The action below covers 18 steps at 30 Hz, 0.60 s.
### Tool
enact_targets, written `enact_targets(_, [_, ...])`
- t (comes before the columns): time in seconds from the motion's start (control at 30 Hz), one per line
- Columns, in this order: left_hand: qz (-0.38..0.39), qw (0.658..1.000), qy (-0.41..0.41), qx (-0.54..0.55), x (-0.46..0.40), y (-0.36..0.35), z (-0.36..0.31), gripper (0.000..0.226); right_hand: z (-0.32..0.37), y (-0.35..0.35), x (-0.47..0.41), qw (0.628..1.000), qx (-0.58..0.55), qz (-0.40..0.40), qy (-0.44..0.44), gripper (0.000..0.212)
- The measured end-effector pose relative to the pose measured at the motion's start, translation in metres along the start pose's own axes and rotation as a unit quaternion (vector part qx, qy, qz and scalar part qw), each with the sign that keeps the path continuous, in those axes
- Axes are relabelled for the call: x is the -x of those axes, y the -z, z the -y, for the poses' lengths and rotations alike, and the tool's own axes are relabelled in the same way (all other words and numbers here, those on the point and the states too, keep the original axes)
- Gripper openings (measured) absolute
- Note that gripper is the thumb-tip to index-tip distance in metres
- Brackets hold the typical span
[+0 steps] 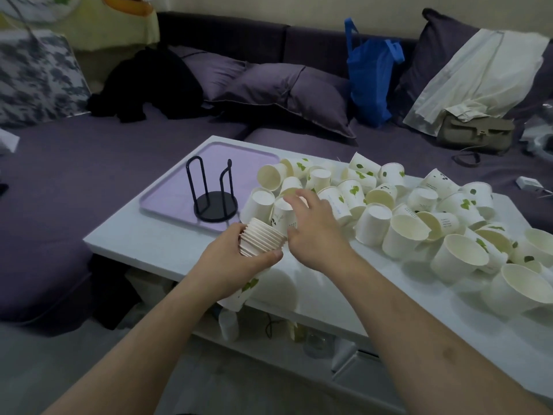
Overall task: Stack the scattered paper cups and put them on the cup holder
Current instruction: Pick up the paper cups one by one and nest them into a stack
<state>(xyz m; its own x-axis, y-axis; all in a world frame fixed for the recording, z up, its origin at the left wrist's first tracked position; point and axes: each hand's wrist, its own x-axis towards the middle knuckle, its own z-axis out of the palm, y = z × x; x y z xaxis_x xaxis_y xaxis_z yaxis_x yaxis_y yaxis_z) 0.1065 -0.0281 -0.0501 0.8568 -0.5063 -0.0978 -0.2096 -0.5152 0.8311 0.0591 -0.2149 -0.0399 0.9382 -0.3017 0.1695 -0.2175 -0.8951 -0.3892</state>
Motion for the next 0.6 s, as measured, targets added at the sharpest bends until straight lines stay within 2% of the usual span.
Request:
enact_targets(0.17, [-0.008,1.0,0.016,0.013,-0.004,0.008,0.002,0.056,-0.001,-0.012,-0.015,0.997,0.067,0.015,0.016,0.074])
enact_targets(0.33, [-0.015,1.0,0.026,0.01,-0.002,0.011,0.003,0.058,0.002,-0.012,-0.017,0.999,0.049,-0.007,0.003,0.065])
enact_targets(0.47, [-0.013,0.999,0.032,0.009,-0.001,0.013,0.001,0.059,0.002,-0.003,-0.005,0.995,0.094,0.033,0.008,0.054])
enact_targets(0.6, [-0.009,0.999,0.03,0.015,0.002,0.015,0.0,0.058,-0.001,0.018,0.01,0.996,0.056,0.058,-0.037,0.045])
